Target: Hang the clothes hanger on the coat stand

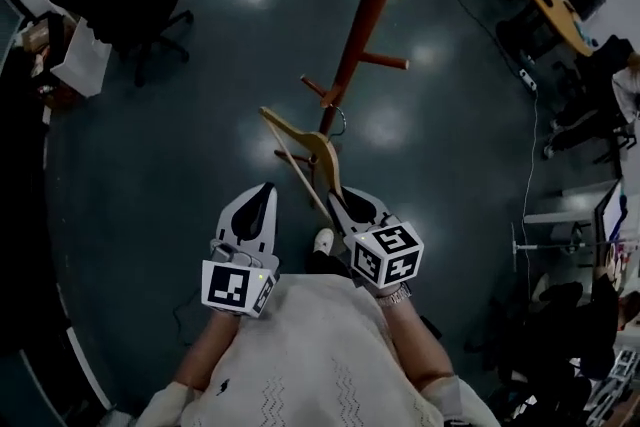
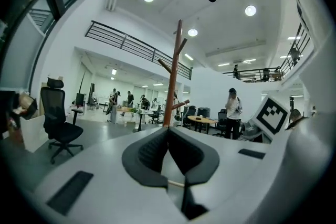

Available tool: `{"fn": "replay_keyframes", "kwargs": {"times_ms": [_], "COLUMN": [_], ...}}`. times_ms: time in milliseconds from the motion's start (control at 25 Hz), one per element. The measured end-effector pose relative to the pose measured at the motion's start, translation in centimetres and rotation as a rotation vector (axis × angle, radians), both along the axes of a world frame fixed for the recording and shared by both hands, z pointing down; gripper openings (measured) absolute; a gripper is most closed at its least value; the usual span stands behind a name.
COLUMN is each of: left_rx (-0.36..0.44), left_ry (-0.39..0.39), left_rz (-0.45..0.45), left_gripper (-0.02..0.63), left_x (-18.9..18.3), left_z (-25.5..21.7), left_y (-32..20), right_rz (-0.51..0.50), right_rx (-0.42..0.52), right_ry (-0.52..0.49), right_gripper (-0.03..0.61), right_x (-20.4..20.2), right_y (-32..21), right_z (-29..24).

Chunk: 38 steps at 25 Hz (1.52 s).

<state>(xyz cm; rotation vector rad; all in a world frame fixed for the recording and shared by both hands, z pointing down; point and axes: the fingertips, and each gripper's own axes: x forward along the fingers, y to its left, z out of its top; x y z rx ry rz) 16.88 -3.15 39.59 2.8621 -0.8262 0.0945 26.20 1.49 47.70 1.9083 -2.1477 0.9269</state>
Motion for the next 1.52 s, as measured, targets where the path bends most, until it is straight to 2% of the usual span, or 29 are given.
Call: {"fn": "replay_keyframes", "kwargs": {"times_ms": [280,600,720,920,1120,1280,1520], "left_rx": [-0.006,0.006,-0.012,-0.049,-0.064,-0.063,-0.046], "left_ry": [-0.06,-0.125,-0.14,-0.127,-0.147,-0.155,-0.184], "left_rz": [-0.205,-0.337,-0.349,-0.353,-0.352,-0.329,-0.314], "left_gripper": [0.012,0.012,0.012,0.012,0.012,0.012,0.012], "left_x": [1.1,3.5,4.3,5.4,7.7,9.0,8.5], "left_z": [0.9,1.4,1.7,2.1,2.7,2.7,2.8], "left_y": [-0.1,0.5,-0.4,-1.5,-1.4,-1.7,-1.6], "right_rz": [-0.156,-0.252,-0.277,-0.323,-0.341,-0.351,-0.36], "right_rx": [-0.04,-0.091,-0.099,-0.123,-0.138,-0.151,-0.156], "right_ry": [-0.003,0.006,-0.018,0.022,0.014,-0.001,-0.009], "right_gripper": [0.067,0.068,0.067,0.067,0.067,0.068,0.067], "right_x": [4.1,9.0,9.2,8.8,10.5,10.9,10.3], "right_y": [-3.9,-6.1,-6.9,-8.0,-8.5,-8.1,-8.1], "right_z": [2.4,6.5,7.6,9.2,10.2,11.0,12.3]}}
